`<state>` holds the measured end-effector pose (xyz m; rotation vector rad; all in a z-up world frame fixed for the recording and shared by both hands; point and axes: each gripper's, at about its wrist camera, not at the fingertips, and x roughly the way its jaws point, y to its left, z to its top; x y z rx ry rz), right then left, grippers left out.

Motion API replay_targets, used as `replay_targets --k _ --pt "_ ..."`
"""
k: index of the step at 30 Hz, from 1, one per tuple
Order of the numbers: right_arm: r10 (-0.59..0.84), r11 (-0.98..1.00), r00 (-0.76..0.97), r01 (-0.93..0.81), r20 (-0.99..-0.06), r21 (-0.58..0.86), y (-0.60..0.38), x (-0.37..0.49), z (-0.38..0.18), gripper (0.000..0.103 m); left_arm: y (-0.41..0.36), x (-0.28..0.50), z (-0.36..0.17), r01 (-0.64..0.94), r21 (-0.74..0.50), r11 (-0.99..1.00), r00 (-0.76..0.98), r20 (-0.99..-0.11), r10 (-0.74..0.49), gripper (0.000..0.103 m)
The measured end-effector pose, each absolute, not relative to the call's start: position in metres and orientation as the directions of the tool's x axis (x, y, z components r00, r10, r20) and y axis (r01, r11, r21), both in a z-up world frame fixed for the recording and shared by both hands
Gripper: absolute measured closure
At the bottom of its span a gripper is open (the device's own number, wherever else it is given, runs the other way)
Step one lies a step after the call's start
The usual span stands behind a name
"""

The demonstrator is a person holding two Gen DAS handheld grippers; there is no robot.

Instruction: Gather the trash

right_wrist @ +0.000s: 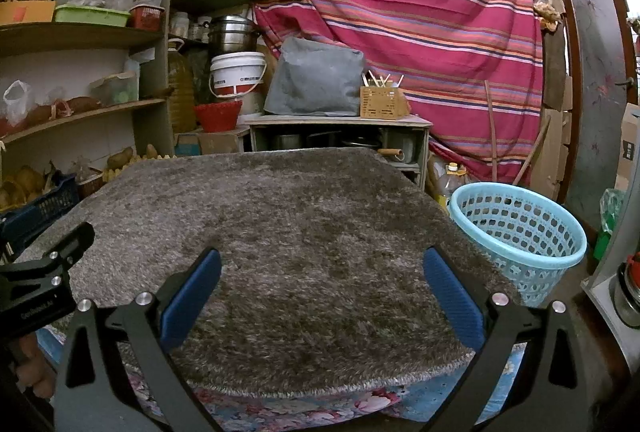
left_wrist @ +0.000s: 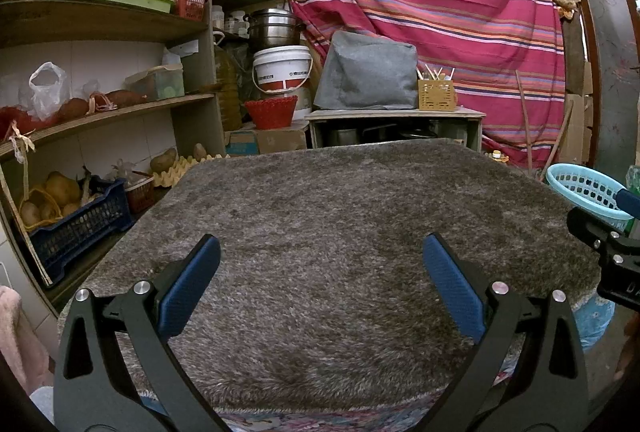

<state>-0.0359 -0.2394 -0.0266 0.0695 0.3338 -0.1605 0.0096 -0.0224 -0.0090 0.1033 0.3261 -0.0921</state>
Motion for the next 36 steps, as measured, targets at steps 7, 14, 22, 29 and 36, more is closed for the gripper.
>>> replay_targets --k 7,14,22,29,36 --pt "-0.147 0.985 0.932 0.170 -0.331 0.041 -0.2391 -0.0354 -0.0262 0.004 -0.0222 0.0106 -0.0092 0.106 0.092 0.990 0.944 -0.323 -0.071 0.005" --pt "-0.146 0.985 0.933 0.168 -0.330 0.039 -0.2388 -0.0361 -0.0256 0.004 -0.0221 0.0105 -0.0093 0.108 0.090 0.990 0.944 -0.323 -0.073 0.005" --pt "-0.147 0.985 0.933 0.169 -0.330 0.037 -0.2374 -0.0359 -0.0252 0.004 -0.0231 0.0093 -0.0097 0.106 0.090 0.990 0.944 -0.322 -0.072 0.005" --pt "-0.148 0.985 0.932 0.170 -0.330 0.037 -0.2372 -0.0358 -0.0251 0.004 -0.0227 0.0095 -0.0093 0.107 0.091 0.990 0.944 -0.322 -0.073 0.005" --pt "-0.147 0.985 0.933 0.169 -0.329 0.039 -0.2386 -0.0361 -0.0256 0.004 -0.0237 0.0089 -0.0095 0.106 0.092 0.990 0.944 -0.321 -0.072 0.005"
